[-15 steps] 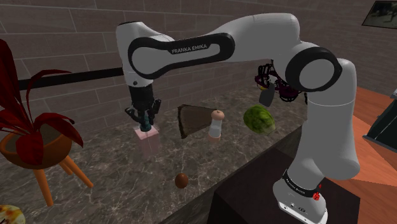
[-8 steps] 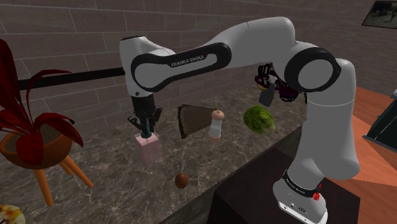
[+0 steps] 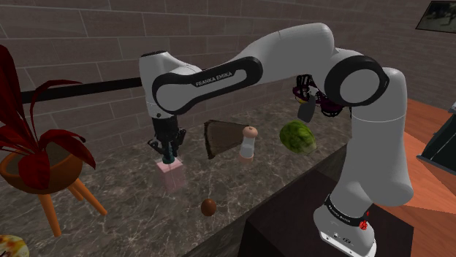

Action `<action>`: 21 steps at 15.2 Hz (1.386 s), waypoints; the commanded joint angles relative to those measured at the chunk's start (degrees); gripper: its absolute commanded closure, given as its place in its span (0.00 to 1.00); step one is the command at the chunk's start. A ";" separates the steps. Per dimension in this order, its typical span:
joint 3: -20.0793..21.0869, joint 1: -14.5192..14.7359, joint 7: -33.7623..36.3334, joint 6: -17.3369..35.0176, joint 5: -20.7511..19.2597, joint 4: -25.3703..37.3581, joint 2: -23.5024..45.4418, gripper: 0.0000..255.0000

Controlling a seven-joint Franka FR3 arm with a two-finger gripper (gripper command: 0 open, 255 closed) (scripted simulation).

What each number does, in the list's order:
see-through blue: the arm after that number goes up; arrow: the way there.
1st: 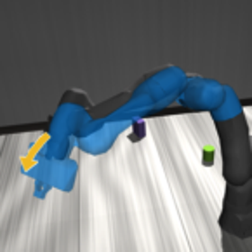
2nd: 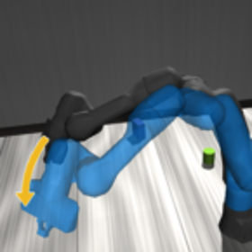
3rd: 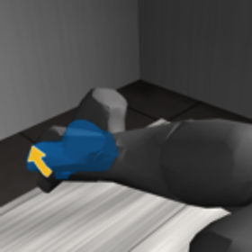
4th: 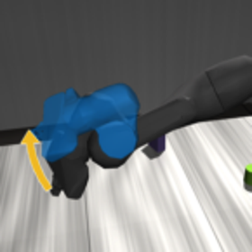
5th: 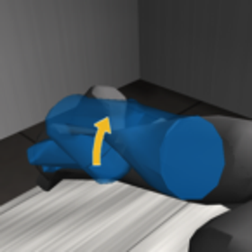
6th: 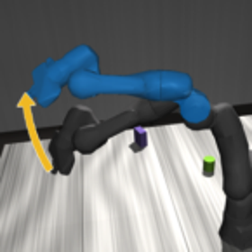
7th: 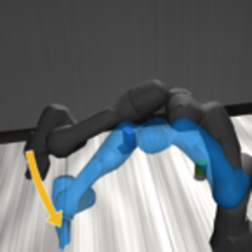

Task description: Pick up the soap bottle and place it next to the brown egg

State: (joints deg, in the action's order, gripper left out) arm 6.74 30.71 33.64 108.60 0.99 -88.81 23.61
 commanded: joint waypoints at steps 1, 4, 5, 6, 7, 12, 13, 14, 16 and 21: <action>-0.02 -0.01 0.00 0.04 -0.01 -0.13 0.13 1.00; -0.02 -0.02 0.00 0.04 -0.01 -0.13 0.13 1.00; -0.02 -0.01 0.01 -0.01 -0.02 -0.04 0.16 0.00; -0.01 -0.01 0.02 0.02 -0.02 -0.10 0.14 0.00; -0.01 0.00 0.02 0.05 -0.01 -0.15 0.12 0.00; -0.02 -0.09 -0.01 -3.62 0.01 3.10 -0.31 0.00; -0.03 -0.11 0.00 -5.50 0.02 4.89 -0.40 0.00; -0.04 -0.13 0.01 -7.02 0.01 6.39 -0.40 0.00; -0.04 -0.13 0.00 -7.01 0.01 6.38 -0.41 0.00; -0.04 -0.13 0.00 -7.02 0.01 6.39 -0.40 0.00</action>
State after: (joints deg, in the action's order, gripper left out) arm 6.70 30.58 33.65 101.60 1.00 -82.43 23.20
